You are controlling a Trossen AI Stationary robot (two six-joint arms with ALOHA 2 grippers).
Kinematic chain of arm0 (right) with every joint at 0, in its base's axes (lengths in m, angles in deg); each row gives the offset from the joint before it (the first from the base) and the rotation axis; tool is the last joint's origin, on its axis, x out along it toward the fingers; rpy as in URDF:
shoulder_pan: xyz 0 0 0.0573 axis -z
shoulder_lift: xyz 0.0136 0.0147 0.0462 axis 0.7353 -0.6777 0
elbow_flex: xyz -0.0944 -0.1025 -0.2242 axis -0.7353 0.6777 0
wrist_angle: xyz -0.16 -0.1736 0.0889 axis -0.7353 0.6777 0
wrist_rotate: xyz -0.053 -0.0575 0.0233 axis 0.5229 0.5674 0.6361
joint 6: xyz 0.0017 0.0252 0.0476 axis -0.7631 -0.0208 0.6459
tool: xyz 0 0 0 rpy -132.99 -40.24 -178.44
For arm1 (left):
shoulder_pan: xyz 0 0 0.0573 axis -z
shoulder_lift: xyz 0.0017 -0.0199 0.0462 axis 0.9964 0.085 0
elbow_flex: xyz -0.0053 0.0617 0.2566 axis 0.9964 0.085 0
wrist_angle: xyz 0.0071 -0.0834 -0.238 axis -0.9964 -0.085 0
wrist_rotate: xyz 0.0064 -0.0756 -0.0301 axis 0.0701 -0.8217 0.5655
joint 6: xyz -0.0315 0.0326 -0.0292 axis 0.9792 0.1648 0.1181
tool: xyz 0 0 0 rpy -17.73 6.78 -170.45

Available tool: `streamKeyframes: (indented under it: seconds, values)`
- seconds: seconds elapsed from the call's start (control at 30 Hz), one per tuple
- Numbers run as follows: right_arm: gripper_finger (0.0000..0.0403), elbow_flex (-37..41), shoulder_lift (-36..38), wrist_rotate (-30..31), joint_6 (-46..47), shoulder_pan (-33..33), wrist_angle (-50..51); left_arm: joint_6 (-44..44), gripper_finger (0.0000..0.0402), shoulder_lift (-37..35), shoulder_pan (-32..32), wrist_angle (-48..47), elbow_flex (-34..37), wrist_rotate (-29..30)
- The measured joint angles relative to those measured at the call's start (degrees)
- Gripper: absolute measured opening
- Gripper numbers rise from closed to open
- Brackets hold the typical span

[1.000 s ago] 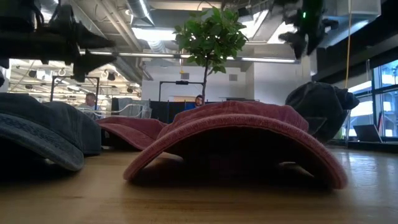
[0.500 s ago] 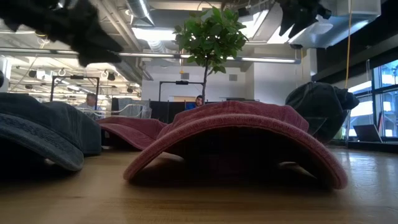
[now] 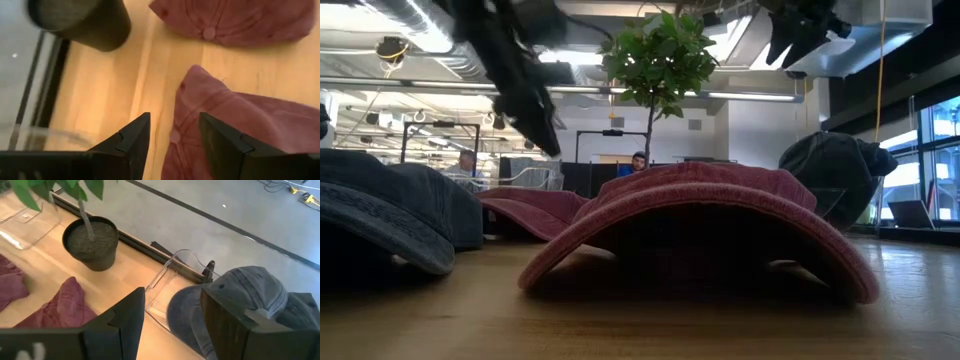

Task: Pick & Place hat
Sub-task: Put the top left red cap into the left transparent bin

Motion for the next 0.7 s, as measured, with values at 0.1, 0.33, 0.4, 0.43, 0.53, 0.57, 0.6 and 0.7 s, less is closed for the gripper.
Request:
streamKeyframes:
  seconds: [0.1,0.33,0.4,0.43,0.53,0.57,0.6,0.7]
  values:
    - [0.0193,0.0,0.0,-0.4,0.0,-0.6,0.1,-2.5,0.0151,5.9,-0.5,-0.6,-1.2,-0.7]
    - [0.0193,0.0,0.0,-0.4,-0.2,-1.3,0.2,-0.9,0.0146,16.1,-0.8,-1.4,-2.8,-0.1]
    - [0.0193,0.0,0.0,-0.4,-0.3,-1.3,0.2,-0.9,0.0145,17.9,-0.8,-1.3,-3.2,0.2]
    - [0.0193,0.0,0.0,-0.4,-0.3,-1.3,0.3,-1.6,0.0145,18.5,-0.8,-1.3,-3.2,0.3]
    - [0.0193,0.0,0.0,-0.4,-0.3,-1.3,0.8,-2.2,0.0147,19.6,-0.6,-1.7,-3.2,1.7]
    - [0.0193,0.0,0.0,-0.4,-0.3,-1.3,1.1,-2.2,0.0148,19.7,-0.6,-2.0,-3.2,2.1]
    - [0.0193,0.0,0.0,-0.4,-0.4,-1.3,1.4,-2.2,0.0150,19.7,-0.6,-2.4,-3.3,2.7]
    - [0.0193,0.0,0.0,-0.4,-0.4,-1.3,2.0,-2.3,0.0158,19.6,-0.6,-3.1,-3.2,3.8]
